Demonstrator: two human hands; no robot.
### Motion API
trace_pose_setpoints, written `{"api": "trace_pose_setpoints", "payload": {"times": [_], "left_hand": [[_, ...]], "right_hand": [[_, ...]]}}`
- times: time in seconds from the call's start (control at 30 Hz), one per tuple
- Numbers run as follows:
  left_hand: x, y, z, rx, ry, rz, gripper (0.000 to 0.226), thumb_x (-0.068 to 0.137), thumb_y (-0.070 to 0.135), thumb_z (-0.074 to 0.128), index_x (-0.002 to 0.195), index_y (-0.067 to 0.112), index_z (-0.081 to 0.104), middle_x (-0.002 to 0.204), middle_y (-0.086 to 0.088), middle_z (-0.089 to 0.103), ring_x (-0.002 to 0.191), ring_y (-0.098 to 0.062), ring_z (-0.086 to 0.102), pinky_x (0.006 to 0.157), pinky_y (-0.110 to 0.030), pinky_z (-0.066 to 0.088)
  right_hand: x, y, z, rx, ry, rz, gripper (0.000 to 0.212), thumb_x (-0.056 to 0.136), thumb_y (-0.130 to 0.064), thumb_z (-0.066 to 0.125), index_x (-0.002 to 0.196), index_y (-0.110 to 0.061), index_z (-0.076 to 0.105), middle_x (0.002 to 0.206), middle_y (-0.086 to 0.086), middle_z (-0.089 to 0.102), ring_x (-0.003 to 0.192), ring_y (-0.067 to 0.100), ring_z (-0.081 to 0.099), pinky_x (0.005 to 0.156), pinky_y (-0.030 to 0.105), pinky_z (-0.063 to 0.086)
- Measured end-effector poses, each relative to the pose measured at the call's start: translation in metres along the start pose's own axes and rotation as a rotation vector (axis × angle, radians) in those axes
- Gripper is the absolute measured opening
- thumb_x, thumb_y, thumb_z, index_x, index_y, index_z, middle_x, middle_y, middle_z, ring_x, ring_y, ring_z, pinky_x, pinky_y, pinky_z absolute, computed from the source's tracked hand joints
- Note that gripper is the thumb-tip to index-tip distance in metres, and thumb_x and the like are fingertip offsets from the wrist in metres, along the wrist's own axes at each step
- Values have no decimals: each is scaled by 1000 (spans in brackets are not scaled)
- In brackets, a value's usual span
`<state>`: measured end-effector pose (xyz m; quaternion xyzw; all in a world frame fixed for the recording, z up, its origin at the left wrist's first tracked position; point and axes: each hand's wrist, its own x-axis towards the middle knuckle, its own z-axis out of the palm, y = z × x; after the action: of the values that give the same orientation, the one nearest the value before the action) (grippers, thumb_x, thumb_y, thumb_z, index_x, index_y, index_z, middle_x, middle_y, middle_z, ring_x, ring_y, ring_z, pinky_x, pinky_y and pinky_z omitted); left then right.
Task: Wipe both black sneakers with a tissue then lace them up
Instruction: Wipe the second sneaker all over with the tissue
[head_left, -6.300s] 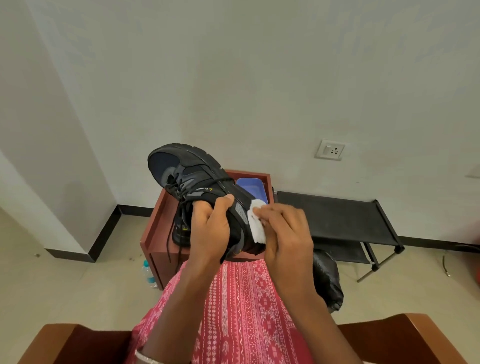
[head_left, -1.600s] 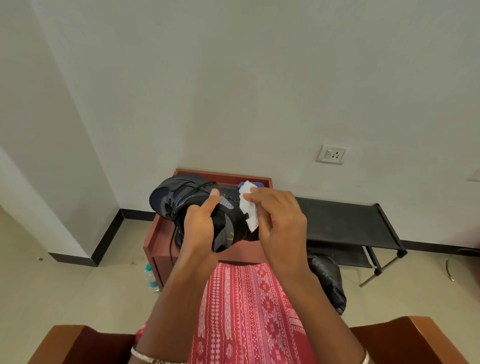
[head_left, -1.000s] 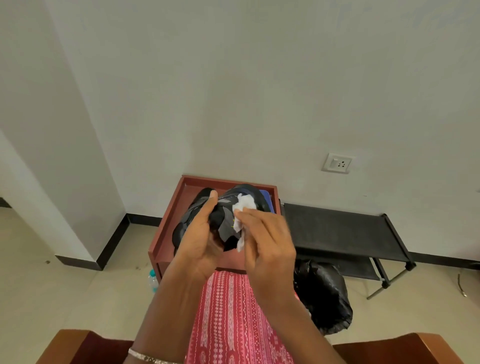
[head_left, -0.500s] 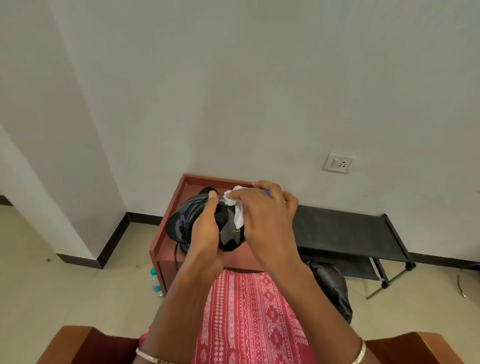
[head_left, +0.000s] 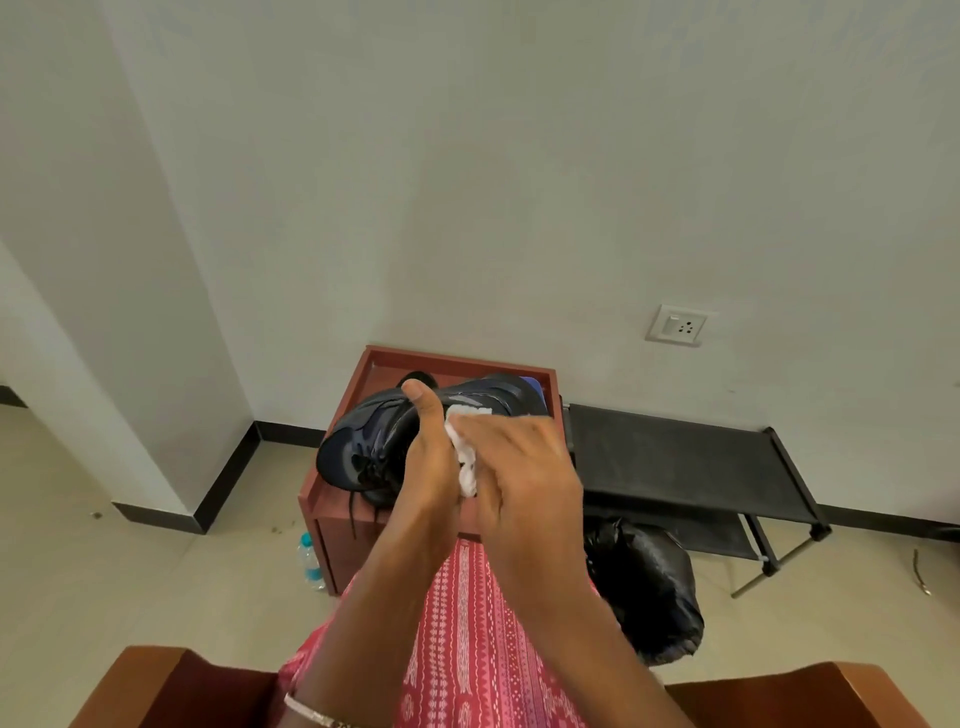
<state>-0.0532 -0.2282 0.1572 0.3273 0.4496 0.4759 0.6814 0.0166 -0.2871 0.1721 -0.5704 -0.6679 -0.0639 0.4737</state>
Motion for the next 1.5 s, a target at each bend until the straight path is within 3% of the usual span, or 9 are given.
{"api": "trace_pose_setpoints", "payload": {"times": [0.13, 0.37, 0.57, 0.67, 0.77, 0.97, 1.1, 1.33, 1.5], "left_hand": [[-5, -7, 8, -27, -34, 115, 81, 90, 81, 15, 69, 22, 66, 79, -6, 68, 87, -17, 67, 97, -43, 51], [-19, 22, 20, -199, 45, 134, 86, 95, 73, 12, 34, 24, 48, 41, 10, 43, 38, -1, 42, 52, -19, 41], [-39, 30, 26, -202, -68, 105, 97, 100, 64, 13, 28, 14, 57, 42, 8, 57, 41, 1, 57, 54, -14, 50], [-39, 22, 27, -68, -73, 168, 88, 101, 60, 5, 83, 21, 81, 88, 12, 72, 65, 11, 64, 83, -28, 51], [-33, 12, 26, -26, -96, 181, 75, 99, 66, 7, 152, 24, 39, 152, 6, 45, 137, -5, 47, 114, -32, 34], [-25, 10, 17, -205, -134, 150, 87, 91, 79, 18, 60, 18, 71, 63, 2, 68, 67, -9, 68, 83, -29, 46], [-18, 20, 18, -306, 10, 40, 74, 92, 75, 25, 98, 13, 64, 57, 3, 68, 54, -8, 68, 60, -28, 55], [-19, 22, 10, -357, -20, -89, 119, 66, 94, 48, 145, 5, 50, 116, -18, 72, 104, -20, 70, 88, -36, 54], [-21, 25, 8, -473, -160, -71, 91, 71, 89, 42, 94, 5, 69, 74, -9, 70, 70, -19, 70, 74, -33, 55]], "right_hand": [[28, 2, 2, -113, -55, -19, 18, 89, -11, 58, 88, -14, 76, 81, -5, 71, 86, 7, 48, 88, 10, 37], [-6, -6, -9, -75, 1, -23, 35, 91, -22, 47, 109, -9, 75, 101, -1, 73, 95, 15, 60, 85, 19, 45], [-1, -10, -5, -39, 59, 24, 38, 93, -24, 45, 112, -5, 73, 103, 3, 67, 96, 12, 59, 84, 16, 48], [21, -7, -5, 19, 8, 34, 26, 91, -12, 53, 106, -7, 73, 98, 5, 65, 93, 12, 54, 84, 18, 46], [35, -3, 0, 93, -94, 140, 21, 91, -20, 62, 102, -8, 75, 99, 6, 63, 89, 7, 52, 81, 11, 41], [0, 5, -4, 52, 90, 24, 28, 96, -15, 49, 110, -11, 74, 105, -1, 64, 99, 12, 56, 84, 16, 44], [-37, 14, 6, 122, 144, 63, 23, 98, -11, 55, 113, -7, 71, 107, 2, 64, 101, 12, 61, 86, 25, 52], [-19, 10, 4, 117, 161, 47, 21, 96, -13, 60, 112, -7, 73, 106, 2, 66, 99, 13, 61, 87, 23, 51], [-8, 4, 6, 138, 162, 62, 22, 97, -11, 61, 115, -6, 72, 108, 3, 64, 102, 13, 59, 91, 17, 47]]}}
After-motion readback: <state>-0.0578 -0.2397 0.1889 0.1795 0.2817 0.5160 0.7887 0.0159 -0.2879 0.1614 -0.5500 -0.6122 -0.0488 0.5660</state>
